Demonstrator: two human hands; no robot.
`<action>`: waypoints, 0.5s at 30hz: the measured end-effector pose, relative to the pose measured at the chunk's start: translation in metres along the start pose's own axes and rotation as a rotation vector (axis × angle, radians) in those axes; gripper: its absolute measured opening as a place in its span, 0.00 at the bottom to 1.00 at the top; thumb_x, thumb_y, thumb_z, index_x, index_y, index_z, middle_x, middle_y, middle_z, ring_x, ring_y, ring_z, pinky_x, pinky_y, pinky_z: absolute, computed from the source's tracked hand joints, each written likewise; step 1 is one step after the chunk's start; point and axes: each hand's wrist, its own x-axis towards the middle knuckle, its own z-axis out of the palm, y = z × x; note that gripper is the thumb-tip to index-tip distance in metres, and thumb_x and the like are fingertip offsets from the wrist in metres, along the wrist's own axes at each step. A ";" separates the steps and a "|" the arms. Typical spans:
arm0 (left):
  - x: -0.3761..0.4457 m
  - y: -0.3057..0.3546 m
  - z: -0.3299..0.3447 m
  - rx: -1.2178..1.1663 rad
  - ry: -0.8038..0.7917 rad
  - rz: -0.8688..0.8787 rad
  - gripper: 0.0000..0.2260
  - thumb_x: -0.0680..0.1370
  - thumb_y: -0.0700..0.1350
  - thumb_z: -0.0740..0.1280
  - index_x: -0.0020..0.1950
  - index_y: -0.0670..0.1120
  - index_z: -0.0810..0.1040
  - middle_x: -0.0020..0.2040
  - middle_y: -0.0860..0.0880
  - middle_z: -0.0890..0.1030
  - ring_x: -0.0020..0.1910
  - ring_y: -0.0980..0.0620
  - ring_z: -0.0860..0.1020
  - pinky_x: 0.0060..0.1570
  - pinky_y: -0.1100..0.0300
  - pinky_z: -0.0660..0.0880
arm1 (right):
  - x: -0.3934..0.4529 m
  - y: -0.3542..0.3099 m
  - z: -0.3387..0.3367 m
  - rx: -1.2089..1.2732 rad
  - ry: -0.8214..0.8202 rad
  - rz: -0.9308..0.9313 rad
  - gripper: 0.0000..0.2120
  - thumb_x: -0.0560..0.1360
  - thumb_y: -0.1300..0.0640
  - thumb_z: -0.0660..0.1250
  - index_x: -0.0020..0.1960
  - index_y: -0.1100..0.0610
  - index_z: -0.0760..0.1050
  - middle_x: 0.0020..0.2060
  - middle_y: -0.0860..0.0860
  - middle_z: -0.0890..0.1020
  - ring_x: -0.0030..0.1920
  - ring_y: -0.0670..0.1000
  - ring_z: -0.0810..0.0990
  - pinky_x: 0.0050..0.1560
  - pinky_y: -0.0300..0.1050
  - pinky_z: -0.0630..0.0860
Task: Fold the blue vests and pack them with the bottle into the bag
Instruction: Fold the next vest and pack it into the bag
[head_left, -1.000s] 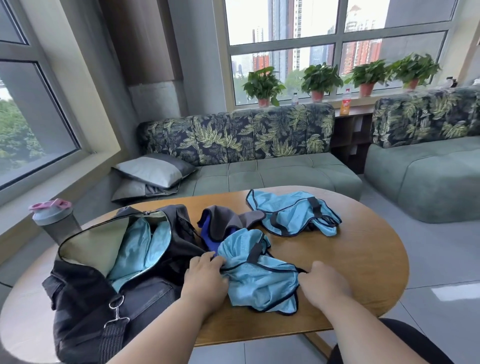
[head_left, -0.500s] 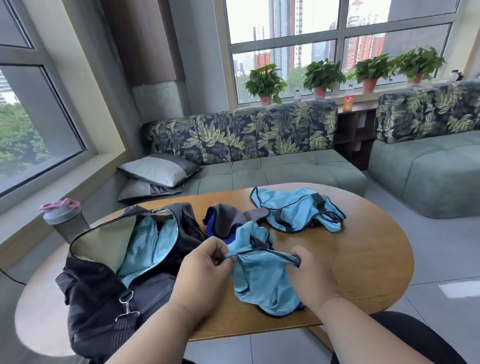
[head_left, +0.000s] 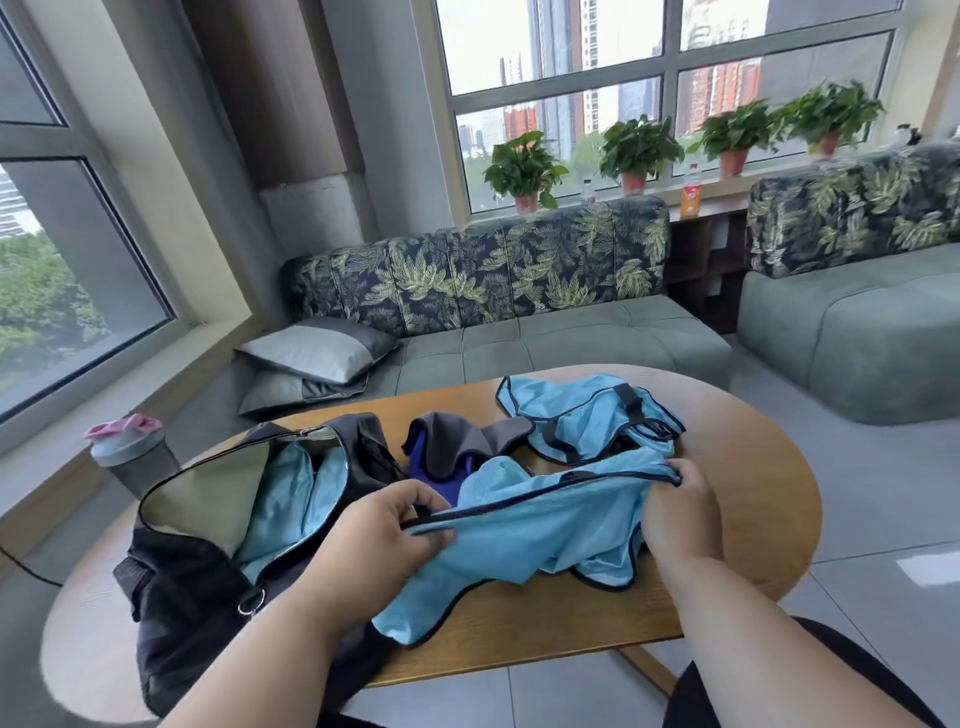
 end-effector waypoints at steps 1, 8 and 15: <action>0.001 -0.001 -0.001 0.031 0.059 -0.002 0.05 0.76 0.49 0.77 0.48 0.57 0.83 0.32 0.49 0.77 0.30 0.57 0.72 0.34 0.58 0.72 | 0.001 -0.001 0.000 0.017 -0.019 0.001 0.13 0.75 0.61 0.61 0.52 0.46 0.78 0.44 0.47 0.84 0.45 0.56 0.82 0.48 0.56 0.82; 0.005 -0.014 -0.012 0.095 0.350 -0.114 0.04 0.78 0.48 0.74 0.44 0.54 0.83 0.37 0.57 0.84 0.36 0.56 0.80 0.39 0.54 0.78 | 0.025 -0.002 -0.007 -0.008 0.052 -0.001 0.24 0.70 0.62 0.59 0.61 0.43 0.77 0.58 0.51 0.82 0.55 0.56 0.81 0.59 0.56 0.80; 0.008 -0.005 0.004 -0.094 0.255 -0.058 0.12 0.77 0.40 0.75 0.44 0.59 0.83 0.39 0.53 0.86 0.34 0.53 0.80 0.37 0.61 0.77 | -0.007 -0.012 0.011 -0.551 -0.403 -0.483 0.32 0.72 0.50 0.68 0.75 0.37 0.67 0.73 0.40 0.69 0.77 0.47 0.60 0.80 0.55 0.55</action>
